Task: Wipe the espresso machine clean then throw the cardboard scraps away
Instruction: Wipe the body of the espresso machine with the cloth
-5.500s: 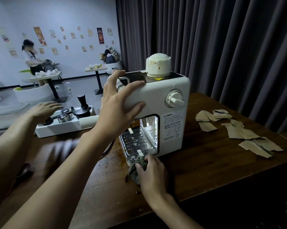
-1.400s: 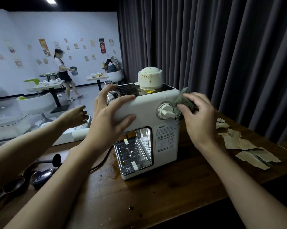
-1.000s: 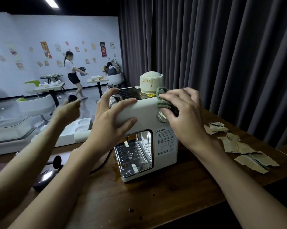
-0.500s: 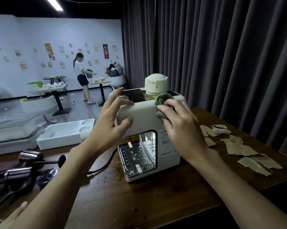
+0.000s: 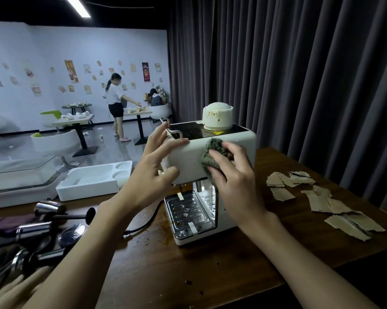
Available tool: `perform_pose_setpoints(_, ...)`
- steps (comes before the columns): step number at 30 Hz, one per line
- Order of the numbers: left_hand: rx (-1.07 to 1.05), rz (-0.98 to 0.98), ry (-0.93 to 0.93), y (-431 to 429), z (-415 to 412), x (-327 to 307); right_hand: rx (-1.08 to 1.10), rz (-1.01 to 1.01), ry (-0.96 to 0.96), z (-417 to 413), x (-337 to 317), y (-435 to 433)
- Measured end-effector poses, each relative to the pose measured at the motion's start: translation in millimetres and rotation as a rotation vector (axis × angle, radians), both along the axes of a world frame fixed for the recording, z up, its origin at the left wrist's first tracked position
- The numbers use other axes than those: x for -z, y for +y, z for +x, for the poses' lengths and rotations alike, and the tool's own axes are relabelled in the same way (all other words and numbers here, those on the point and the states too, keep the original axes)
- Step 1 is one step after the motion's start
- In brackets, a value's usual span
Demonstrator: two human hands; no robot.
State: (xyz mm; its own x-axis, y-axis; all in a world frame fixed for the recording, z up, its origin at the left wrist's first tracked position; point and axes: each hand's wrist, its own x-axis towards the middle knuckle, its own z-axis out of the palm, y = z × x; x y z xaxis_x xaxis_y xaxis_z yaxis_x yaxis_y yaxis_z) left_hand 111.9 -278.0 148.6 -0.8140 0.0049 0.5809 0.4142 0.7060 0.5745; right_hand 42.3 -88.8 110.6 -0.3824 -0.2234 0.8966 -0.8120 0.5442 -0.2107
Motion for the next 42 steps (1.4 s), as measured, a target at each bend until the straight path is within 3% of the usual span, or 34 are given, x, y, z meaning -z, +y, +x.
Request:
perform_pose_setpoints(6, 0.014, 0.035, -0.003, -3, 1, -2, -0.073, 0.097, 0.041, 9, 14, -8)
perform_pose_setpoints(11, 0.038, 0.156, 0.003, -7, 2, -4, -0.059, -0.058, 0.015, 11, -8, -20)
perform_pose_setpoints(16, 0.017, 0.136, 0.016, -9, 1, -4, -0.124, 0.179, 0.090, 22, 4, -24)
perform_pose_setpoints(21, 0.036, 0.123, 0.029, -5, 2, -5, -0.117, 0.001, 0.024, 20, -14, -32)
perform_pose_setpoints(26, 0.086, 0.129, 0.016, -8, 4, -7, -0.172, 0.196, 0.079, 27, 0, -34)
perform_pose_setpoints(32, 0.044, 0.157, 0.005, -14, 1, -9, -0.117, 0.067, 0.035, 28, -15, -46)
perform_pose_setpoints(38, -0.005, 0.125, 0.061, -7, 2, -7, -0.208, 0.319, 0.139, 28, 0, -34)
perform_pose_setpoints(42, -0.010, 0.129, 0.079, -2, 2, -5, -0.114, 0.093, 0.048, 15, -1, -28)
